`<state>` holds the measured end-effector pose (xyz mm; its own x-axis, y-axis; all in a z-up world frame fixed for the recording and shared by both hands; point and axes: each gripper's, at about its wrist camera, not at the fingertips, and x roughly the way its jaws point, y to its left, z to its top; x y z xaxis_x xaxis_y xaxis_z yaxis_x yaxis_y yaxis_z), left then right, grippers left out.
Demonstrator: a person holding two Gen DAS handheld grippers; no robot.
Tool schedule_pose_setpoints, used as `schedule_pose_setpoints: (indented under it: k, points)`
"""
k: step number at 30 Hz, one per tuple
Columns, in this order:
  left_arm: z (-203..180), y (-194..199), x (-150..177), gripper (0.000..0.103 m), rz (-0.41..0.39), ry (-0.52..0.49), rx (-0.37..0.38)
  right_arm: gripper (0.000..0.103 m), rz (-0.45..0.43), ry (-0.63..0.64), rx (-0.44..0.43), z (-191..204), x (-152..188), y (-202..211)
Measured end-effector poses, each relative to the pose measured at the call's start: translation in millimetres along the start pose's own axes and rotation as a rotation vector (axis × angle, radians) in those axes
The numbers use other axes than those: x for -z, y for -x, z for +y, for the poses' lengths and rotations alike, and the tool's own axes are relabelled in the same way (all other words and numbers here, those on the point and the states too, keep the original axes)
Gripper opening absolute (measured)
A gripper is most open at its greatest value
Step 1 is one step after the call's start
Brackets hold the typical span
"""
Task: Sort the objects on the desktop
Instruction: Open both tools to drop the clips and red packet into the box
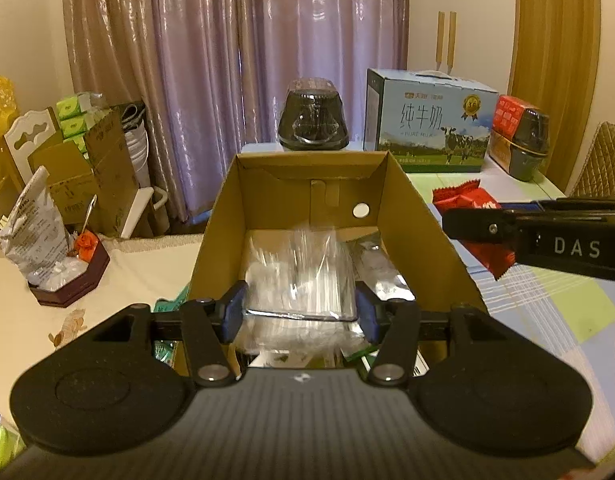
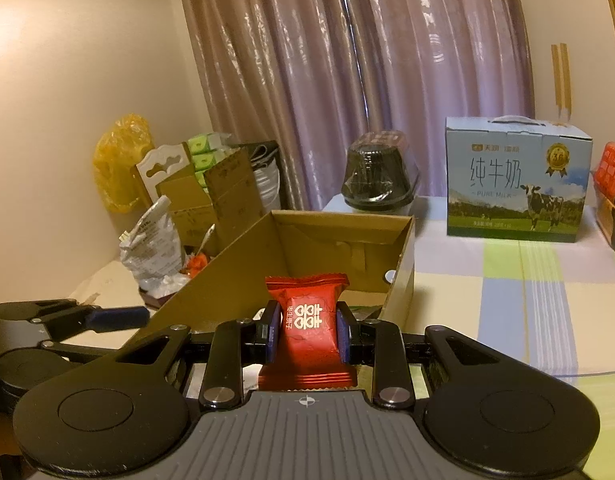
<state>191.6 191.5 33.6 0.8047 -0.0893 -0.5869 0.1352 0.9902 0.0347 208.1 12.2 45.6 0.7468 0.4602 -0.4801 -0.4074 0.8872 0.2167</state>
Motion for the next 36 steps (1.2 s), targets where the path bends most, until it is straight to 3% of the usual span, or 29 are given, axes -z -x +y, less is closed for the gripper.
schedule_pose_setpoints:
  k: [31, 32, 34, 36]
  points:
    - [18.8, 8.3, 5.4, 0.062, -0.009, 0.037, -0.031, 0.026, 0.049, -0.041, -0.041, 8.2, -2.7, -30.1]
    - [19.3, 8.4, 5.7, 0.062, -0.008, 0.038, -0.032, 0.027, 0.054, -0.042, -0.053, 8.5, -3.3, -30.9]
    - [19.9, 8.6, 6.3, 0.062, -0.008, 0.037, -0.032, 0.042, 0.057, -0.048, -0.053, 7.6, -3.5, -31.5]
    - [20.3, 9.0, 6.9, 0.063, -0.008, 0.038, -0.033, 0.050, 0.046, -0.059, -0.044, 4.9, -3.5, -29.5]
